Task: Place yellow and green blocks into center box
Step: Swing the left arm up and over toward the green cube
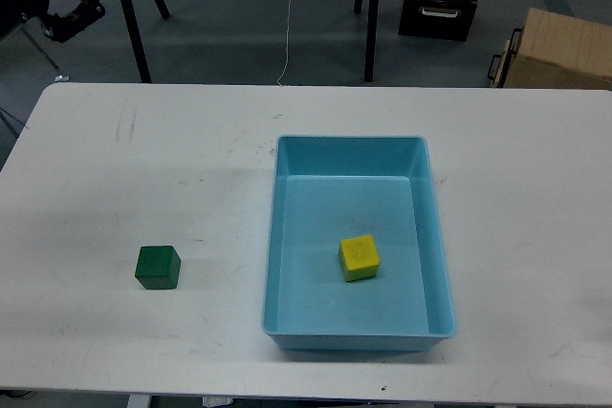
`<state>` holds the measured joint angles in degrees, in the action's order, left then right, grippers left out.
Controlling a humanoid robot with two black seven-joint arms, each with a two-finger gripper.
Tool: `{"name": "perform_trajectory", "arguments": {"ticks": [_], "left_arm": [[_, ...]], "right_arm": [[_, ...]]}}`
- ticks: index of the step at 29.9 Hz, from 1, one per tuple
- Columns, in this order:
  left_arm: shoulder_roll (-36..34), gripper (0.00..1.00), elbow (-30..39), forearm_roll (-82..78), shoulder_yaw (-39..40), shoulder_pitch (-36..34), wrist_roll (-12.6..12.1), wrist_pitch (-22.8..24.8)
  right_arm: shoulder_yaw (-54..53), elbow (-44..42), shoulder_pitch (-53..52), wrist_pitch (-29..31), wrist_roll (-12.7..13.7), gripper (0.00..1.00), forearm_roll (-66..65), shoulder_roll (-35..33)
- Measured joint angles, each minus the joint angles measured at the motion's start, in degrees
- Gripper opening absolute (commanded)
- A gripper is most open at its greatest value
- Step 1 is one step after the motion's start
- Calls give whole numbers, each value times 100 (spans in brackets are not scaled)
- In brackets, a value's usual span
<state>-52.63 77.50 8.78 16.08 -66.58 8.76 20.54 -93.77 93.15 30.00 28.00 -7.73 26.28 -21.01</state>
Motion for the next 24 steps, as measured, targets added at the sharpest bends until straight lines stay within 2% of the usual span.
{"name": "perform_trajectory", "arguments": {"ticks": [4,9,13,15,19,24], "left_arm": [[315,100,-169,-132,-1466,-1321,-44,-4],[690,100,33,-373,-3317,-2930,-192,22],[1288,100,278,-435,-4801,-4217,-346,47],[1669,100,343,-611,-5456,-4623,-441,57],[2244,100,520,-1935,-6514,-4870,-510,56],[2319,100,955,-3332,-7253,-4633,-472,47]], "right_arm": [[-15,-10,2,0,0,97,0,0],[-47,-1,6,0,0,97,-1,0],[-39,15,33,0,0,97,-1,0],[-31,17,43,0,0,97,-1,0],[-50,20,55,0,0,97,-1,0],[-110,7,76,0,5,97,-1,-8]]}}
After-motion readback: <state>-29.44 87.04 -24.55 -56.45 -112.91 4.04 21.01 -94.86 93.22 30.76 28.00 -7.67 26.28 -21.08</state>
